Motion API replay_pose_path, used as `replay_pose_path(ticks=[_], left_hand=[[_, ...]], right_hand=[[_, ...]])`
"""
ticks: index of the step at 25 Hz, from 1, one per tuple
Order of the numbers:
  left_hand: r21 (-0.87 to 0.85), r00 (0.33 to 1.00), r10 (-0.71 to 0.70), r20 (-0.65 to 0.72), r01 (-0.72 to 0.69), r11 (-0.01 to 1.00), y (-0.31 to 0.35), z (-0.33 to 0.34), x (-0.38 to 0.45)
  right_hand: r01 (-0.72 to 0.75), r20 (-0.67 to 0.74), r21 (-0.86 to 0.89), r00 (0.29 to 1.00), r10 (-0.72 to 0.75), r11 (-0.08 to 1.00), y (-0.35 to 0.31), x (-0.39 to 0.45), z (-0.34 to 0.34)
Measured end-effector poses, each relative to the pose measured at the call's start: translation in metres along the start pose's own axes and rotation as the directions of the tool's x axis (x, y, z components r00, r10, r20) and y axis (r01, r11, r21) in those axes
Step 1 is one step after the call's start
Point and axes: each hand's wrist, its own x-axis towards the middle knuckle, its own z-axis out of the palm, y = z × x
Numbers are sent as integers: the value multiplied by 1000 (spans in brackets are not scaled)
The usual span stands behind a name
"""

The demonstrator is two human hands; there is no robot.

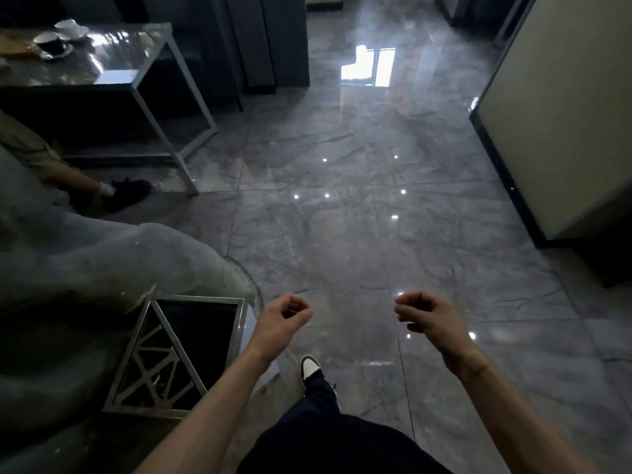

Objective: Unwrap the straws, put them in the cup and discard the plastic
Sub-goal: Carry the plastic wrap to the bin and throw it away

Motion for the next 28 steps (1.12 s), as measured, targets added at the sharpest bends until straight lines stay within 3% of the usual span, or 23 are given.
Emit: replay_pose_path(ticks=[9,14,21,24,28], left_hand=[[-165,968,-65,-242,25,986,7,-84,56],[-194,903,-107,-416,27,981,-4,-116,45],[-392,732,-331,-596,95,915,-33,-137,6],[-473,624,-421,-658,93,876,-37,-134,-2],[-553,469,-520,-714,78,829,-30,-122,-1]], right_hand=[[66,192,-105,980,-45,992,-84,93,94],[89,380,-222,925,3,971,-107,135,149],[212,674,-303,737,52,929,-132,169,239],[261,783,-308,616,88,915,-147,182,274],[324,848,-330,514,128,886,-162,194,309]])
